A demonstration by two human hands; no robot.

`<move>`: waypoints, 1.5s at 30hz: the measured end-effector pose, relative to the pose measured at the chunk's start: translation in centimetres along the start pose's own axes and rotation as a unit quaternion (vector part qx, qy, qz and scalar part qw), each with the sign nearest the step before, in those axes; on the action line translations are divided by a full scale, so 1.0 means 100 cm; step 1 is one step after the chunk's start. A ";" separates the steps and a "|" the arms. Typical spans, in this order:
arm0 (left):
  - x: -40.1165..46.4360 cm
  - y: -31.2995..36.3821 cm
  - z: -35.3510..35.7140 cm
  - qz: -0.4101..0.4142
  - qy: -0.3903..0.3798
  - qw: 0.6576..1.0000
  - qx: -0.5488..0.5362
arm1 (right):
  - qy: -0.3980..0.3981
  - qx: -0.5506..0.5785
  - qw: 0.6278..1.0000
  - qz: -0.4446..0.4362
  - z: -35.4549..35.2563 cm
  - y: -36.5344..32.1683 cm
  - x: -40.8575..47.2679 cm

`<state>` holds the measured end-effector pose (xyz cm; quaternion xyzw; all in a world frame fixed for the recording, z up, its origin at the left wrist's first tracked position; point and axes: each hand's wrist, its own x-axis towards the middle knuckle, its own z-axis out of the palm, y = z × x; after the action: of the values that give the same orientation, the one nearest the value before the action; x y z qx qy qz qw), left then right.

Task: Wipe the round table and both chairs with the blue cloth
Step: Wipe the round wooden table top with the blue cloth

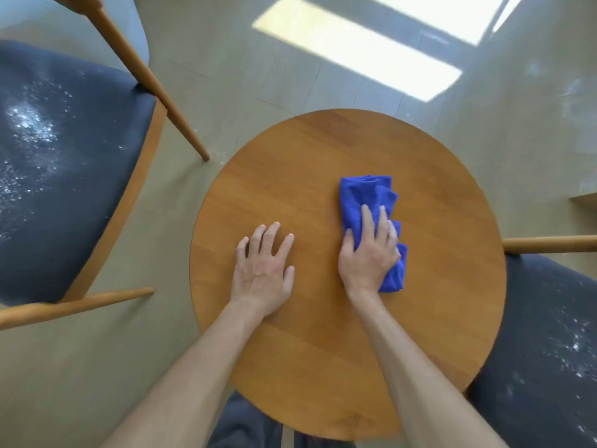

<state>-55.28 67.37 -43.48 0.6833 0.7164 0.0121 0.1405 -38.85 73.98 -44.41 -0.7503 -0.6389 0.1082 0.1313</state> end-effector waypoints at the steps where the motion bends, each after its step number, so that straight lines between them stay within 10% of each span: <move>1: -0.001 -0.005 -0.002 -0.023 0.014 1.000 -0.011 | -0.014 0.007 0.999 -0.042 0.006 -0.016 -0.020; 13: -0.032 -0.040 -0.010 -0.049 -0.007 0.999 -0.021 | -0.087 0.011 0.936 -0.342 -0.006 0.028 -0.098; 19: -0.037 -0.006 -0.012 -0.003 -0.025 1.000 -0.001 | -0.054 0.004 0.981 -0.188 -0.036 0.093 -0.102; 26: -0.054 0.062 -0.008 0.189 -0.054 0.979 -0.055 | -0.163 0.017 0.916 -0.367 -0.065 0.126 -0.112; 31: -0.070 0.077 -0.006 0.105 -0.116 0.985 -0.079 | -0.117 0.062 0.975 -0.179 -0.089 0.144 -0.121; 39: -0.097 0.076 -0.009 0.096 -0.035 0.994 0.049 | -0.104 -0.063 0.977 -0.174 -0.085 0.146 -0.139; 45: -0.099 0.102 -0.015 0.028 -0.007 0.997 0.066 | -0.131 0.085 0.955 -0.251 -0.069 0.129 -0.113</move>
<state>-45.35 58.55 -38.04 0.7106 0.6956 -0.0361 0.0992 -26.38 60.45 -42.32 -0.5312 -0.8065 0.2228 0.1331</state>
